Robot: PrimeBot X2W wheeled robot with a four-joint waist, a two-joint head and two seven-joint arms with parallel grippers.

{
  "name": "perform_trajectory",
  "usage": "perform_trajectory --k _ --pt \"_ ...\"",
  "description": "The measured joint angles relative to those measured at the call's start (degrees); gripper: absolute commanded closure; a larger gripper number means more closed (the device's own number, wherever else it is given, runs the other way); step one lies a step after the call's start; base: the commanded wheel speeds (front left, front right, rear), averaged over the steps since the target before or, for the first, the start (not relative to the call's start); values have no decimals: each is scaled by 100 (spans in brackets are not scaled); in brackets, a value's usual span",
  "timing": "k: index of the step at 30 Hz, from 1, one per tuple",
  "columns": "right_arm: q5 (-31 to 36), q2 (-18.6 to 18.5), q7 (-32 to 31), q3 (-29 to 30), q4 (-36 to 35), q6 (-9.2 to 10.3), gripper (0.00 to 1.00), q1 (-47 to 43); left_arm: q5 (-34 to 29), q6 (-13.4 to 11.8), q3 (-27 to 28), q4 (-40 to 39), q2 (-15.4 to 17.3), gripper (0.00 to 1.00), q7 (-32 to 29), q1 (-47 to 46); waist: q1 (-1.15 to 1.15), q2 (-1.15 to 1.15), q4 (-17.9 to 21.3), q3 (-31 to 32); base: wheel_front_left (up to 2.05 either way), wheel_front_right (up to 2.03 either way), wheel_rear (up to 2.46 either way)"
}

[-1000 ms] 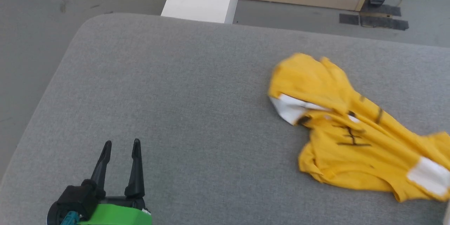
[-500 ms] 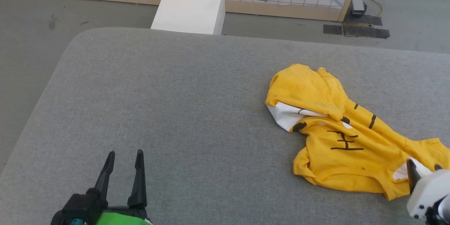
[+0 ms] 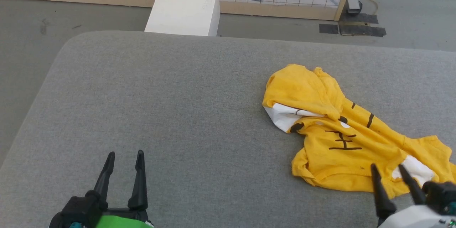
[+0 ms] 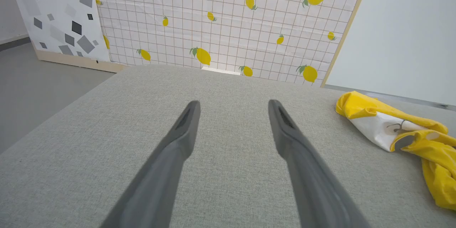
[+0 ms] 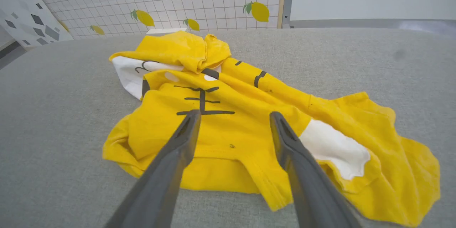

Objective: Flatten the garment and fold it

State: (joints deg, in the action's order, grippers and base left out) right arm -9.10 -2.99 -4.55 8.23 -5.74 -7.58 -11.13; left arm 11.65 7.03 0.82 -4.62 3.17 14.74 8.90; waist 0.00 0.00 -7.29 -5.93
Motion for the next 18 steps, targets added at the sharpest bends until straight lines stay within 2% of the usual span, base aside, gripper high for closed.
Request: perform_trajectory --k 4,9,11,15,18 --pt "-94 2 190 -264 193 0 0 -103 10 -2 21 -16 -1 0 0 25 0 0 29 -32 0 0 0" --pt "282 -1 9 -672 178 1 0 158 26 -2 19 -10 -1 0 0 19 0 0 13 -58 0 0 0" --pt "477 -2 -307 -981 115 1 0 366 46 -2 3 2 -1 0 0 16 0 0 -13 -57 0 0 0" --pt "622 7 -1381 -1680 93 0 0 745 105 -16 -85 48 -1 0 0 12 0 0 -104 -58 0 0 0" --pt "633 16 -2086 -1908 119 0 0 947 146 -36 -163 77 -2 0 0 -18 0 0 -205 -75 0 0 0"
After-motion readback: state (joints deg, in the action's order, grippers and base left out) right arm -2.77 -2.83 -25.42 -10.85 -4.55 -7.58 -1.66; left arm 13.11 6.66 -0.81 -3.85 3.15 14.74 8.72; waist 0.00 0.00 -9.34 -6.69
